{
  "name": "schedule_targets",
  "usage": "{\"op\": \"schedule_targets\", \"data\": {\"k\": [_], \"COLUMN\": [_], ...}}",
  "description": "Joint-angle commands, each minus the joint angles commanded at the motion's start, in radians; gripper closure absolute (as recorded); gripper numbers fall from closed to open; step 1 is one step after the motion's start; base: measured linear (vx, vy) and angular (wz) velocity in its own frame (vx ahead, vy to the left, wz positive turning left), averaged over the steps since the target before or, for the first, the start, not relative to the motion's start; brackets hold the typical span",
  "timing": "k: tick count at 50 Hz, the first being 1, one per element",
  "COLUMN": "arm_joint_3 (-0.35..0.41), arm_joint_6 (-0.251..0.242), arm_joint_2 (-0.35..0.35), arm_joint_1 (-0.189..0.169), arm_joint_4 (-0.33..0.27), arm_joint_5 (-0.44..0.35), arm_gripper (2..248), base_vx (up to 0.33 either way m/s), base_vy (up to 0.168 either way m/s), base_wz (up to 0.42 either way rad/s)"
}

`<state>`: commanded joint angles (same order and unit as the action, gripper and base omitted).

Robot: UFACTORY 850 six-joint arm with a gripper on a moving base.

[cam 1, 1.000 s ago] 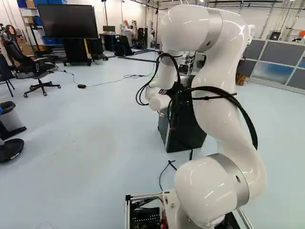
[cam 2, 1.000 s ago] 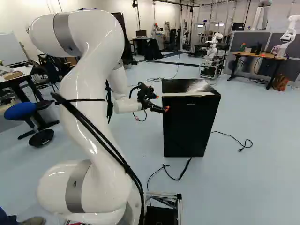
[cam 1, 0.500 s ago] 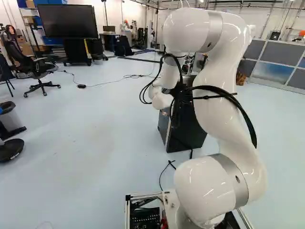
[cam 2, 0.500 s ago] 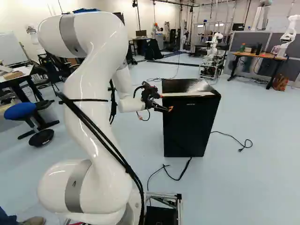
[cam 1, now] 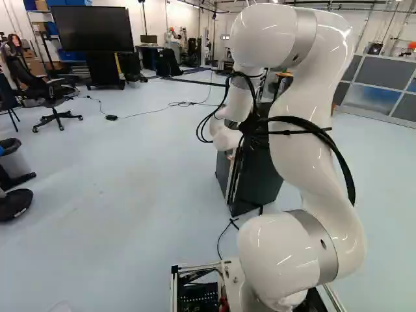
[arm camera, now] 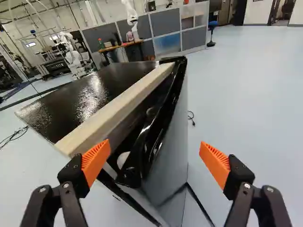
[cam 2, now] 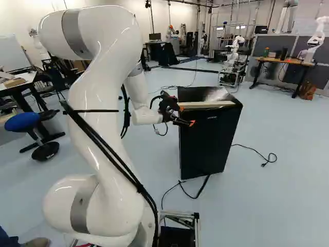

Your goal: Grab a drink from the fridge

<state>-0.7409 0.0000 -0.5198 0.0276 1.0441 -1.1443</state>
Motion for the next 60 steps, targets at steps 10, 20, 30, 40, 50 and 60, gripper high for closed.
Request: {"op": "schedule_targets", "data": {"k": [10,20,30,40,50,60], "arm_joint_3": [0.041,0.08,0.118,0.152,0.184,0.213], "arm_joint_6": [0.0,0.0,0.0,0.0,0.0,0.0], "arm_joint_2": [0.028,0.054,0.079,0.102,0.124,0.144], "arm_joint_1": [-0.019,-0.039,-0.06,-0.084,-0.109,-0.136], "arm_joint_4": [0.021,0.048,0.081,0.115,0.149,0.174], "arm_joint_5": [0.0,0.0,0.0,0.0,0.0,0.0], "arm_gripper": [3,3,3,3,3,3], "base_vx": [0.0,0.0,0.0,0.0,0.0,0.0], "base_vy": [0.0,0.0,0.0,0.0,0.0,0.0], "base_wz": [0.0,0.0,0.0,0.0,0.0,0.0]}}
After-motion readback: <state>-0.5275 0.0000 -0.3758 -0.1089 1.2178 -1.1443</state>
